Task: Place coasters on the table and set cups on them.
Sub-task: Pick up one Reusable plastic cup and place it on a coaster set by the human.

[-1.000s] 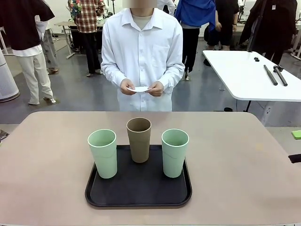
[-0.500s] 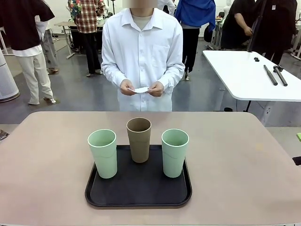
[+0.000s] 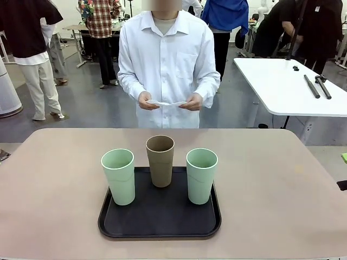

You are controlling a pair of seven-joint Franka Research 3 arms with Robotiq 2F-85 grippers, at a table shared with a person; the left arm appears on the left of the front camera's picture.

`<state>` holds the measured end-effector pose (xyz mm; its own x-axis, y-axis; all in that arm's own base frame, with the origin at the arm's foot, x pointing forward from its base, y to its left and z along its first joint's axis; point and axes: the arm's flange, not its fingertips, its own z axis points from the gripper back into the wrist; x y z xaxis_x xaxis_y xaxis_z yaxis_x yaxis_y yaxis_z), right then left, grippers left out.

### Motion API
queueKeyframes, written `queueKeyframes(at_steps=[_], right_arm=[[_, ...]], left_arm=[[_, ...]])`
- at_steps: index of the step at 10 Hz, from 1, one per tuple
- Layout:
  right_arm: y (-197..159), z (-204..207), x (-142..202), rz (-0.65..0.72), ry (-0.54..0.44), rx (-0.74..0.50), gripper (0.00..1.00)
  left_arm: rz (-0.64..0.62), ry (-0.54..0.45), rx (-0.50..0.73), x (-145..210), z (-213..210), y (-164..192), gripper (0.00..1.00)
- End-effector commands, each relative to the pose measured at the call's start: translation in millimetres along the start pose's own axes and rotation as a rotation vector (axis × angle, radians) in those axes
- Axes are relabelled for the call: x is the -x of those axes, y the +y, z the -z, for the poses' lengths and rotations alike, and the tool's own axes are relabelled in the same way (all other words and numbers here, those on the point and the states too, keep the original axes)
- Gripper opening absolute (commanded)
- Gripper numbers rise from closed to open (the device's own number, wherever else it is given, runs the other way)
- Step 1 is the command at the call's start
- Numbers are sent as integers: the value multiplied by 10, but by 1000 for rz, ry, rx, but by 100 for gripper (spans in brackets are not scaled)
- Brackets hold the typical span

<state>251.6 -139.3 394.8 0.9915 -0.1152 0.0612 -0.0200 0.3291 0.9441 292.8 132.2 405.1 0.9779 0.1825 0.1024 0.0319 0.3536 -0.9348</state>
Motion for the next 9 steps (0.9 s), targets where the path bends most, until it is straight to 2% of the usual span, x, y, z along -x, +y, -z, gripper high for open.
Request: queueKeyframes(at_steps=[1, 9], right_arm=[[4, 2, -30, 1, -14, -3, 100], [4, 2, -30, 1, -14, -3, 100]], left_arm=[[10, -6, 16, 4, -18, -8, 100], [10, -6, 16, 4, -18, -8, 100]])
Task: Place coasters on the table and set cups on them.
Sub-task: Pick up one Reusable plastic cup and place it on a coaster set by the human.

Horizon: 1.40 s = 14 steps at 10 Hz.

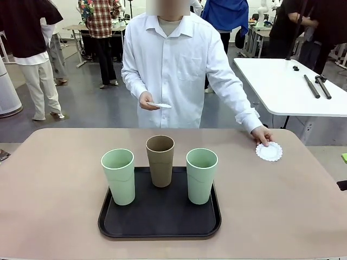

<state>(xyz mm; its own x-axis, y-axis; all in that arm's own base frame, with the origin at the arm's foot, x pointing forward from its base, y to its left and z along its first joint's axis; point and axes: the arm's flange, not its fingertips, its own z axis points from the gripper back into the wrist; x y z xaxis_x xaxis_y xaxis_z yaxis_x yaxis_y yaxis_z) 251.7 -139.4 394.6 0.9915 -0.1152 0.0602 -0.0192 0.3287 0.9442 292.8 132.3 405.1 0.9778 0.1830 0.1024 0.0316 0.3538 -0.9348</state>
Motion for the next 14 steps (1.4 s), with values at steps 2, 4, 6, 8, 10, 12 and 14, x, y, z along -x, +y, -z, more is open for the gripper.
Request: queueKeyframes(at_steps=[2, 4, 6, 8, 10, 12, 14], right_arm=[[7, 2, -30, 0, -14, -2, 100], [7, 2, -30, 0, -14, -2, 100], [7, 2, -30, 0, -14, -2, 100], [7, 2, -30, 0, -14, -2, 100], [7, 2, -30, 0, -14, -2, 100], [131, -31, -164, -111, 64, 110, 100], [481, -54, -745, -409, 274, 312, 100]], left_arm=[[11, -6, 17, 4, -17, -9, 100], [11, -6, 17, 4, -17, -9, 100], [11, -6, 17, 4, -17, -9, 100], [11, -6, 17, 4, -17, -9, 100], [11, -6, 17, 4, -17, -9, 100], [11, -6, 17, 4, -17, -9, 100], [11, -6, 17, 4, -17, -9, 100]])
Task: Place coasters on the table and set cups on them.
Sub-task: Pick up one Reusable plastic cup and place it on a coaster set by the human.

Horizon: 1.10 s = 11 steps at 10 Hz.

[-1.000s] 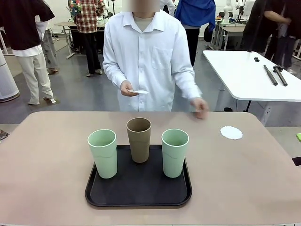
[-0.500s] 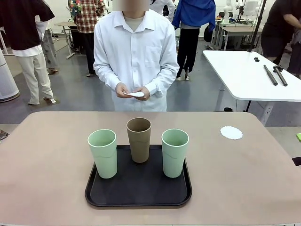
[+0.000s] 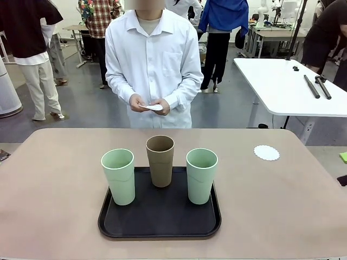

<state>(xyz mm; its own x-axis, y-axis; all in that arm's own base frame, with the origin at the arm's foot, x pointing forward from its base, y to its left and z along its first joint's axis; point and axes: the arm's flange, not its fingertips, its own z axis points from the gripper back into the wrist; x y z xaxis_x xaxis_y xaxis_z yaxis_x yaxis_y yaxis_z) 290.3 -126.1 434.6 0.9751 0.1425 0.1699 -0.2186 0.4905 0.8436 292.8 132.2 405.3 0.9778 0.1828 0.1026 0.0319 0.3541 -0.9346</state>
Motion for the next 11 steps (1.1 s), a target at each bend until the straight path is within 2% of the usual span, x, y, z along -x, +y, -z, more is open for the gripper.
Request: queueKeyframes(at_steps=[1, 3, 5, 7, 9, 11], right_arm=[[70, -179, -531, -249, 135, 205, 100], [552, 157, -1028, -476, 321, 380, 100], [960, 688, -1324, -625, 445, 509, 100], [1180, 1256, -1474, -703, 512, 609, 100], [1239, 1599, -1549, -745, 516, 708, 100], [1250, 1796, -1484, -767, 547, 638, 100]], left_arm=[[10, -6, 17, 5, -17, -7, 100], [10, -6, 17, 5, -17, -7, 100], [10, -6, 17, 5, -17, -7, 100], [10, -6, 17, 5, -17, -7, 100], [10, -6, 17, 5, -17, -7, 100], [10, -6, 17, 5, -17, -7, 100]])
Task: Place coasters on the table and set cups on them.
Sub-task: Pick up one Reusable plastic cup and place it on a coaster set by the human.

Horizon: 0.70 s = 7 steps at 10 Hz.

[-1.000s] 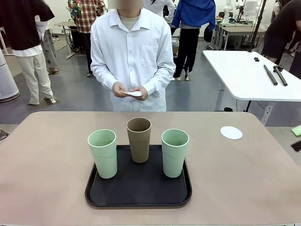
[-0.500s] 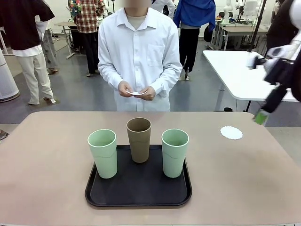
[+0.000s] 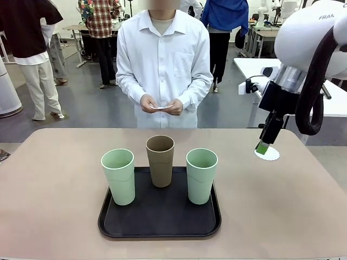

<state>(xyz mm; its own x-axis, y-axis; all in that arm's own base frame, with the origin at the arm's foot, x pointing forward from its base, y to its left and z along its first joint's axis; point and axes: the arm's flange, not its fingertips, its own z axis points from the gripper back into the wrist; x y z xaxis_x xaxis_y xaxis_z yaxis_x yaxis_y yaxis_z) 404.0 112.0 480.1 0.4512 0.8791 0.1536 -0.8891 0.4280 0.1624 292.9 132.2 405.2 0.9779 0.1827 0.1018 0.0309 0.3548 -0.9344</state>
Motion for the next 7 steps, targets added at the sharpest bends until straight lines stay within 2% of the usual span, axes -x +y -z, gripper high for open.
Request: queueKeyframes(at_steps=[1, 4, 5, 7], right_arm=[[-32, -93, 26, 8, -7, 7, 100], [-10, -23, 12, 2, -7, 0, 100], [-60, 12, 279, -107, -253, -7, 100], [-309, 207, 671, -107, -652, -53, 100]], left_arm=[[11, -6, 18, 5, -18, -8, 100], [11, -6, 18, 5, -18, -8, 100], [11, -6, 18, 5, -18, -8, 100], [11, -6, 18, 5, -18, -8, 100]])
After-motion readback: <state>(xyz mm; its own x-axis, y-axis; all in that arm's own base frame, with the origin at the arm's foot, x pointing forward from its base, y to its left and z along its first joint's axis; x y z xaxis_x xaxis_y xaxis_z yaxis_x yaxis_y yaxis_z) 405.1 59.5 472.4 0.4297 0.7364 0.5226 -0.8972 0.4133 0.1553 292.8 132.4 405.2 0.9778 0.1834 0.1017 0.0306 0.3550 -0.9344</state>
